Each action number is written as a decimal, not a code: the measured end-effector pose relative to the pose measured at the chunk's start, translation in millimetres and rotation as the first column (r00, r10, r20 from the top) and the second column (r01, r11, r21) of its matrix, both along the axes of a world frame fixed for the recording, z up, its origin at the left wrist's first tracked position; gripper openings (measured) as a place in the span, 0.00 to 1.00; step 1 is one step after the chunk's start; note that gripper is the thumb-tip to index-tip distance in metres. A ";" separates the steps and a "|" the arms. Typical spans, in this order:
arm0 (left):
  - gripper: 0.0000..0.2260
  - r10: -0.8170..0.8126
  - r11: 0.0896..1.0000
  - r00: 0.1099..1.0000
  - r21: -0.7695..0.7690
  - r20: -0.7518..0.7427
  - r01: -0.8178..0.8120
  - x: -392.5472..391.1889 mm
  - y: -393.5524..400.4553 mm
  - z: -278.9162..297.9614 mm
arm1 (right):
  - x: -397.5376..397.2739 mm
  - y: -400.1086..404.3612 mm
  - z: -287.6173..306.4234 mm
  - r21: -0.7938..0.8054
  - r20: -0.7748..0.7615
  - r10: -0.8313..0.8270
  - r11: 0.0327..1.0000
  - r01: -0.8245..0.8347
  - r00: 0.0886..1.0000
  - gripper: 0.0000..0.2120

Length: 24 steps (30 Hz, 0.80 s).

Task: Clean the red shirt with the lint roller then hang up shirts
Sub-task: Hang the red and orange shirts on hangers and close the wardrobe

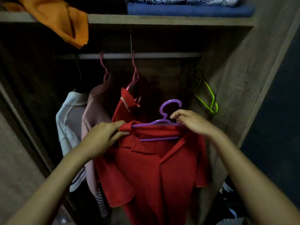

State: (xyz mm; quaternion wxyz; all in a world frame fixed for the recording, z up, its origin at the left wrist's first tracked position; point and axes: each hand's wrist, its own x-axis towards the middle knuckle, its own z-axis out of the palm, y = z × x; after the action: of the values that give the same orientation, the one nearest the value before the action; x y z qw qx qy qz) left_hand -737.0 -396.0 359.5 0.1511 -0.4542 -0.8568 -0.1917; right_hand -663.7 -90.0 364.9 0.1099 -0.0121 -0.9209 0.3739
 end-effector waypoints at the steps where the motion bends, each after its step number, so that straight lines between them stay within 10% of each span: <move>1: 0.21 -0.007 1.000 1.000 -0.022 -0.018 0.006 1.3 1.5 -0.2 | -2.1 0.3 -3.3 0.134 0.044 -0.060 0.990 0.054 0.997 0.10; 6: 0.18 -0.019 0.990 0.997 -0.139 -0.079 0.008 2.1 8.1 -2.2 | -15.9 1.0 -11.0 0.589 0.303 -0.250 0.808 0.026 0.920 0.12; 12: 0.23 0.035 0.988 0.992 -0.148 -0.122 -0.053 -4.9 -0.6 -13.0 | -28.4 15.1 -26.5 0.603 0.305 -0.348 0.791 0.104 0.886 0.11; 19: 0.23 0.183 0.983 0.982 0.023 0.044 -0.184 -12.8 -7.1 -19.1 | 2.0 -33.6 -14.6 0.159 -0.342 -0.456 0.834 0.528 0.822 0.11; 24: 0.10 0.222 0.898 0.962 0.351 0.158 -0.265 9.9 20.9 -16.5 | 16.3 -102.8 -40.2 -0.517 0.114 -0.083 0.846 0.131 0.990 0.19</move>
State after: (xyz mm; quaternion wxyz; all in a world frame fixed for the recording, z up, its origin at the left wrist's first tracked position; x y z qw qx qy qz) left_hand -727.1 -375.1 343.0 0.2074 -0.2952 -0.8626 -0.3545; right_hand -647.3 -192.8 324.8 0.0830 -0.1091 -0.7862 0.6025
